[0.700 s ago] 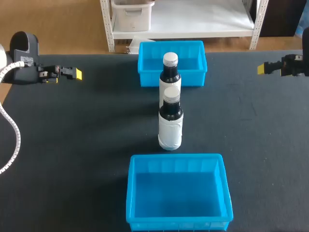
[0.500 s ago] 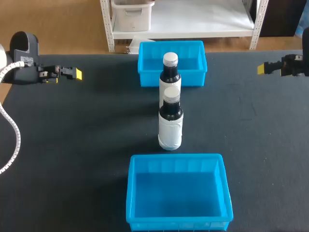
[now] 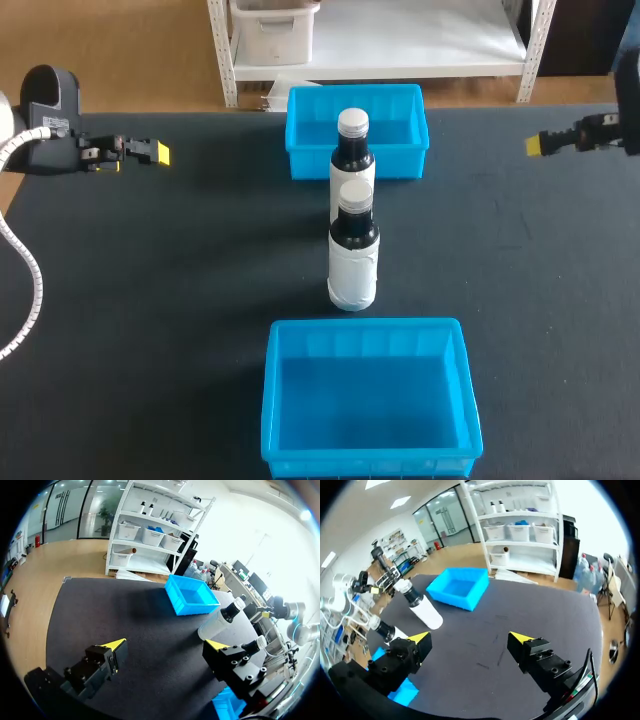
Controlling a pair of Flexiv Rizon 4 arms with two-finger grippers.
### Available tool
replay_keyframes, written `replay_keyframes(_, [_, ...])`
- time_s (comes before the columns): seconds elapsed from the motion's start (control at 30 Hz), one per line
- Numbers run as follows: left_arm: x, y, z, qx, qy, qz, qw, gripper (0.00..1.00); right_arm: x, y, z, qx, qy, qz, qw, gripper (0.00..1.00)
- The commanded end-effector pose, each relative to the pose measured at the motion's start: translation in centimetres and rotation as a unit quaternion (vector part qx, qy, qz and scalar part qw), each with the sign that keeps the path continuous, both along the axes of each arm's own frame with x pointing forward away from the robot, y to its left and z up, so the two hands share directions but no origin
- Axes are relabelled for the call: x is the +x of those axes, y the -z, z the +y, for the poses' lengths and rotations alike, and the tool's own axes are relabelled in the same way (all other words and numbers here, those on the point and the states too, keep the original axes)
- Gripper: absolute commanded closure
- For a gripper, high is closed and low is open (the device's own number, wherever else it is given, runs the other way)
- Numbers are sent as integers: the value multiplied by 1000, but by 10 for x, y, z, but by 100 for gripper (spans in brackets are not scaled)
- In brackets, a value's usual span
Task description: Pick up the bottle, and place it in the far bin if it is heavy, or in the near bin if it is light.
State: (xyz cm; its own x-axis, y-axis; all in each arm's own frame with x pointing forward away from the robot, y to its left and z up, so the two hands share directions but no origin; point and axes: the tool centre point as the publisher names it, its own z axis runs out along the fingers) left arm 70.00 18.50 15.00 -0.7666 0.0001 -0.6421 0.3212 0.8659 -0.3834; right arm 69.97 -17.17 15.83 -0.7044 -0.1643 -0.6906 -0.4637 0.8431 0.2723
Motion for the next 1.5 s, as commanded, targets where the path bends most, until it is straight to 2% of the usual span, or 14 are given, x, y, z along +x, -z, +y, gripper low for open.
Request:
replay_keyframes(0.03, [0,0,0,0,0,0,1000,0,-6,-10,6,-3,-308,-47,950,0])
replay_keyframes(0.1, [0,0,0,0,0,0,1000,0,-21,-16,13,-12,-458,-43,888,0])
replay_keyframes(0.77, [0,0,0,0,0,0,1000,0,-21,-16,13,-12,-458,-43,888,0])
replay_keyframes(0.97, [0,0,0,0,0,0,1000,0,-32,-15,49,-37,-499,-73,863,0])
replay_keyframes(1.17, [0,0,0,0,0,0,1000,0,-49,-3,80,-21,-502,-69,862,0])
replay_keyframes(1.2, [0,0,0,0,0,0,1000,0,-51,-1,85,-26,-497,-64,865,0])
replay_keyframes(1.5, [0,0,0,0,0,0,1000,0,-64,14,131,-16,-507,-62,859,0])
